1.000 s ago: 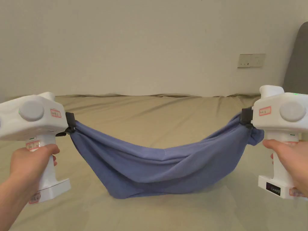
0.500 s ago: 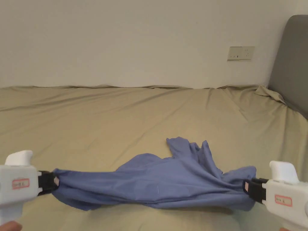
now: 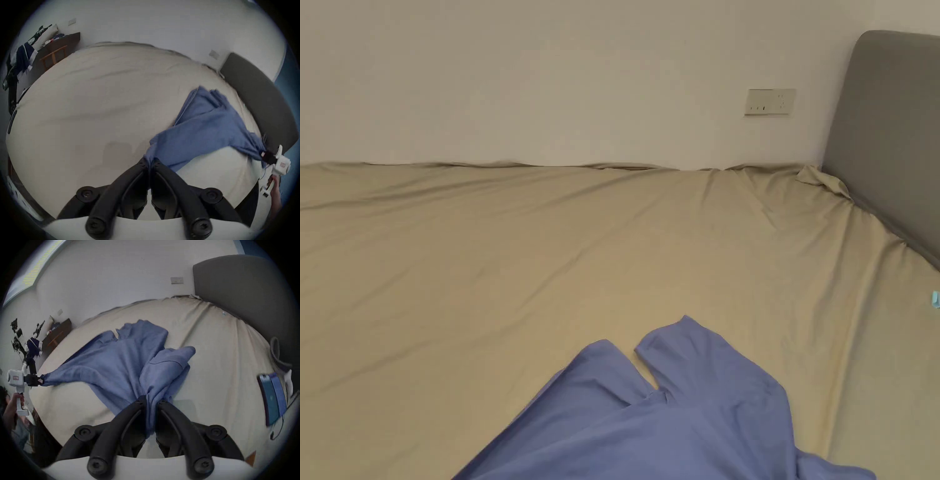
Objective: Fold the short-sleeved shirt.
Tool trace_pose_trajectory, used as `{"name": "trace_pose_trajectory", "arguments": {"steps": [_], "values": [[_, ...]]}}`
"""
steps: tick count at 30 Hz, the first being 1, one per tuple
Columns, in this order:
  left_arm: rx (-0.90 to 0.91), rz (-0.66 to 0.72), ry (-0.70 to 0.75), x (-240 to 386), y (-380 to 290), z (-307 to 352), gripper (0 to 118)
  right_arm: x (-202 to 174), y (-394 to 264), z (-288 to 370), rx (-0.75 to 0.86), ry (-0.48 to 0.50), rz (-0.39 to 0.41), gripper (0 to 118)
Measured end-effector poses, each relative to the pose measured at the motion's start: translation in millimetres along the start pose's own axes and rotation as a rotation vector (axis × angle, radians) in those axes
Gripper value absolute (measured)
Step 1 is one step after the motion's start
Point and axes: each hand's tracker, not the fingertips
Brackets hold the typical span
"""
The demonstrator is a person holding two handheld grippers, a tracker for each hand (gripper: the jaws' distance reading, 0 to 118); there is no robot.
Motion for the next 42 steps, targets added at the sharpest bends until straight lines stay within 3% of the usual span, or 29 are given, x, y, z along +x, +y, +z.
{"name": "trace_pose_trajectory", "arguments": {"steps": [4,5,6,7,8,9,13,15,18,19,20,22,28,31,32,35,39,42], "values": [[-0.026,0.040,0.006,-10,-11,-19,1,-1,-3,-1,-0.022,0.007,0.001,10],[-0.035,0.057,-0.012,-13,-10,-19,9,-3,2,-2,-0.018,-0.003,0.013,13],[-0.044,0.078,-0.035,-14,-8,-17,28,-4,9,-3,-0.023,-0.006,0.028,24],[-0.040,0.117,-0.049,-15,-6,-11,53,-5,16,-2,-0.050,-0.040,0.052,52],[-0.038,0.124,-0.045,-13,-5,0,69,-8,22,2,-0.056,-0.056,0.067,90],[-0.014,0.129,-0.043,-11,-7,14,70,-9,26,8,-0.052,-0.049,0.069,98],[0.196,0.062,0.105,19,-26,103,83,-22,37,78,0.043,-0.124,0.105,100],[0.304,0.054,0.159,37,-39,140,79,-34,37,109,0.107,-0.122,0.118,93],[0.443,0.029,0.187,57,-51,168,62,-54,30,136,0.182,-0.085,0.176,68],[0.393,0.002,0.218,61,-47,169,19,-60,28,136,0.194,-0.137,0.181,29],[0.381,-0.004,0.265,66,-47,171,0,-63,28,139,0.219,-0.177,0.168,4],[0.350,-0.020,0.205,69,-48,172,0,-64,28,142,0.215,-0.087,0.148,4],[0.332,-0.074,0.252,85,-50,171,0,-76,28,142,0.220,-0.090,0.158,3],[0.312,-0.056,0.197,79,-44,155,0,-81,29,142,0.218,-0.077,0.175,3],[0.295,-0.031,0.167,74,-40,144,13,-82,31,142,0.217,-0.071,0.178,3],[0.183,0.085,0.117,56,-19,106,83,-86,33,142,0.220,-0.062,0.191,3],[0.069,0.215,0.052,21,6,28,83,-86,38,138,0.217,-0.049,0.182,4],[-0.086,0.162,0.111,8,16,-34,83,-83,39,129,0.198,-0.056,0.176,4]]}}
